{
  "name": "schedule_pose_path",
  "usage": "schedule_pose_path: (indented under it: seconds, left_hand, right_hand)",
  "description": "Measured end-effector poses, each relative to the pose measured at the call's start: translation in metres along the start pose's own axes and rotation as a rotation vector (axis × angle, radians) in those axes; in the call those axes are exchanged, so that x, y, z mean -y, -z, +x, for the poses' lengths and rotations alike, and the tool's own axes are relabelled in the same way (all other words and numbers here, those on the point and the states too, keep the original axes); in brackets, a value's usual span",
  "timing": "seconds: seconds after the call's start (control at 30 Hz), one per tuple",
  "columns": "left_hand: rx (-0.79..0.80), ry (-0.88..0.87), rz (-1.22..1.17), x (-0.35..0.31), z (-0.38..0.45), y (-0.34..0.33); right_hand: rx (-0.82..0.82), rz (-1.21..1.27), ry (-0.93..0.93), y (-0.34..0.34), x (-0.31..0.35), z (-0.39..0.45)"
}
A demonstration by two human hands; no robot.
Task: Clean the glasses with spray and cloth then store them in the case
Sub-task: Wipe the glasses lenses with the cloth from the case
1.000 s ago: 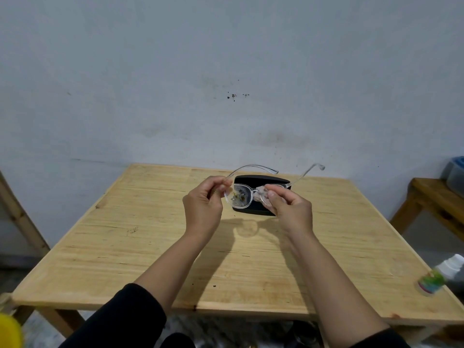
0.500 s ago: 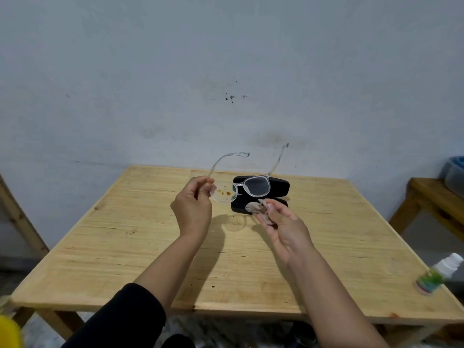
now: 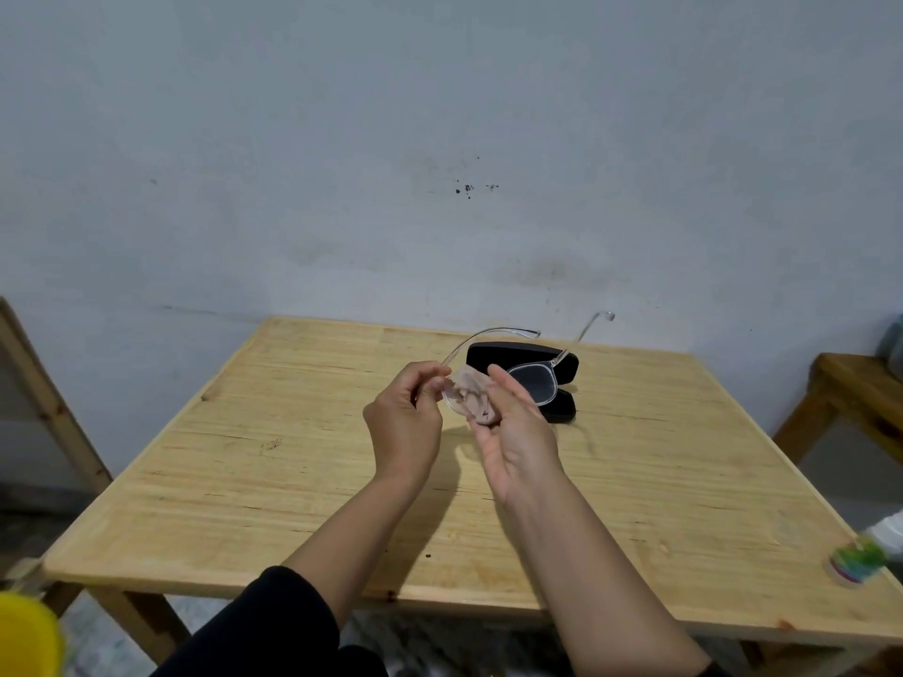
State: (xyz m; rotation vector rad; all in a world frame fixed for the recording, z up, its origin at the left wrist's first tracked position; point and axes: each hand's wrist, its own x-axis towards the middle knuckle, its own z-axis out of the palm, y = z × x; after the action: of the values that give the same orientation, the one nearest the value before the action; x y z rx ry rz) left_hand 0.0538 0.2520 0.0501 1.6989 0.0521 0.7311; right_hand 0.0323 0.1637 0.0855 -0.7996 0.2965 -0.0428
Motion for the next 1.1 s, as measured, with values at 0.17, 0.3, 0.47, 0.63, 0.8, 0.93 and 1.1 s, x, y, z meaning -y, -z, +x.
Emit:
schedule_pose_path:
  seconds: [0.17,0.3,0.47,0.63,0.8,0.93,1.1]
  left_hand:
    - [-0.003,0.020,-0.004,0.002,0.002,0.000]
    - [-0.002,0.016,-0.014,-0.002,0.002,-0.005]
    - [0.041,-0.031,-0.043,-0.006,0.000,-0.007]
    - [0.078,-0.068,-0.061,-0.006,0.000,-0.006]
    - [0.099,-0.050,-0.087,-0.005,0.001,-0.003]
    - [0.093,-0.027,-0.076,0.000,0.001,-0.004]
    - [0.099,-0.027,-0.106,-0.001,0.001,-0.002]
  right_hand:
    - [-0.015,-0.165,0.091,0.001,-0.002,-0.004]
    - [-0.040,-0.287,0.183,-0.001,-0.007,-0.002]
    - [-0.128,-0.294,0.207,0.002,-0.012,0.003]
    - [-0.157,-0.185,0.241,-0.003,-0.018,0.003]
    - [-0.187,-0.209,0.252,-0.004,-0.020,0.002]
    - [-0.115,-0.245,0.230,-0.005,-0.018,0.001]
    - [-0.041,-0.302,0.180,-0.002,-0.012,0.001]
